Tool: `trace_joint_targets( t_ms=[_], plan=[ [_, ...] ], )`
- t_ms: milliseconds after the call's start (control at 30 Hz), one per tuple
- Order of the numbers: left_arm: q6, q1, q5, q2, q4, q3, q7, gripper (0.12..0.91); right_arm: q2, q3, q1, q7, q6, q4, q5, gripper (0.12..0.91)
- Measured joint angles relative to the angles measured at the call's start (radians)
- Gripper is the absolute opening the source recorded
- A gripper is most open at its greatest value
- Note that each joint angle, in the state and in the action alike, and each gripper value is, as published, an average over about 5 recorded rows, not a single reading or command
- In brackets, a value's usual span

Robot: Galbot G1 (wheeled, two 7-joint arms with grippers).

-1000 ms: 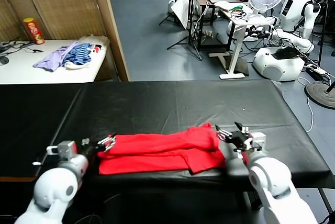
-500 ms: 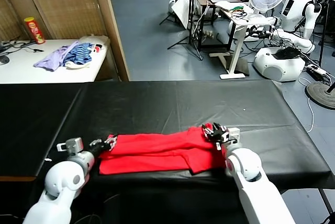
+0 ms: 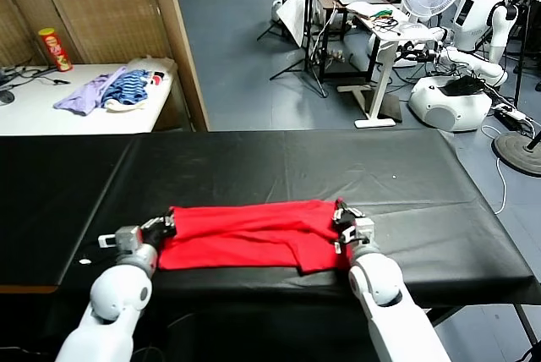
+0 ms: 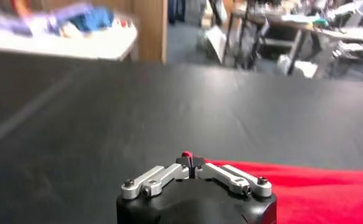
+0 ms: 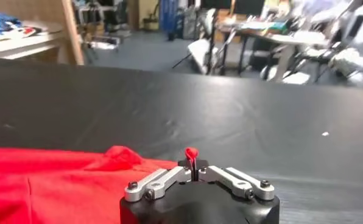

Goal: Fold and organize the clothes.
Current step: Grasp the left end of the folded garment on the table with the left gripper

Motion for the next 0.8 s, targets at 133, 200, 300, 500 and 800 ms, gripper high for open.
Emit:
trace_joint_targets(
  t_ms=[133, 200, 300, 500, 800],
  plan=[
    [-0.017, -0.013, -0.004, 0.001, 0.012, -0.004, 0.01, 0.259, -0.02, 0.02, -0.033, -0.013, -0.01, 0.069, 0.018, 0.534],
    [-0.015, -0.014, -0.019, 0.009, 0.01, -0.009, 0.011, 0.374, -0.032, 0.031, -0.055, -0.017, -0.019, 0.115, 0.031, 0.65],
    [-0.006, -0.007, -0.059, 0.026, 0.0, -0.019, 0.01, 0.542, -0.05, 0.051, -0.094, -0.02, -0.028, 0.188, 0.045, 0.764],
    [0.023, 0.034, -0.196, 0.051, -0.043, -0.056, 0.01, 0.782, -0.06, 0.08, -0.17, -0.027, -0.031, 0.301, 0.05, 0.797],
    [0.018, 0.151, -0.214, 0.018, -0.102, -0.074, 0.025, 0.798, -0.054, 0.081, -0.207, -0.028, -0.028, 0.365, 0.043, 0.798]
  ],
)
